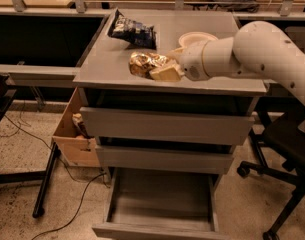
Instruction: Place brown chip bag into bottom drawer
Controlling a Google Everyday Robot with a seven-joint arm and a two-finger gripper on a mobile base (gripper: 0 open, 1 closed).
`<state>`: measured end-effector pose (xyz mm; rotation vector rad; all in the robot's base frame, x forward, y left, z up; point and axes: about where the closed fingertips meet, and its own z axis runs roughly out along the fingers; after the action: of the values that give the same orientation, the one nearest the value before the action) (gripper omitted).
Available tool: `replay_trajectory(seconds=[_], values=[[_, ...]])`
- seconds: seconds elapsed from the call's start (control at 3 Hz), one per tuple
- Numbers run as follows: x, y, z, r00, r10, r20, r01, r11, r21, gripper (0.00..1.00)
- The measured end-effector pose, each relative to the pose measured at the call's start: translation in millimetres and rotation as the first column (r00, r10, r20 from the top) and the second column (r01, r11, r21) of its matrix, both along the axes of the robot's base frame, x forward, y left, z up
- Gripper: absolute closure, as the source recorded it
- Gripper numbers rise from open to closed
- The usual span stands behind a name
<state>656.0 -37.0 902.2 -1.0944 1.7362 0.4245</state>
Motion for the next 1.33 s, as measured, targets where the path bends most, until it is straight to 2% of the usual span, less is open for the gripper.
replay_trajectory(seconds=[0.33, 0.67, 1.0, 1.33], values=[[-45.9, -9.5, -13.0, 0.9994, 0.019, 0.028, -0.018, 0.999, -0.036, 1.0], [-80.8, -10.0, -27.9, 0.9988, 0.039, 0.028, -0.037, 0.997, -0.071, 1.0], [-101.3, -0.3, -44.3, 0.9977, 0.068, 0.001, -0.068, 0.991, -0.117, 1.0], [-111.0, 25.9, -69.1, 0.9904, 0.123, -0.062, -0.132, 0.976, -0.173, 1.0]])
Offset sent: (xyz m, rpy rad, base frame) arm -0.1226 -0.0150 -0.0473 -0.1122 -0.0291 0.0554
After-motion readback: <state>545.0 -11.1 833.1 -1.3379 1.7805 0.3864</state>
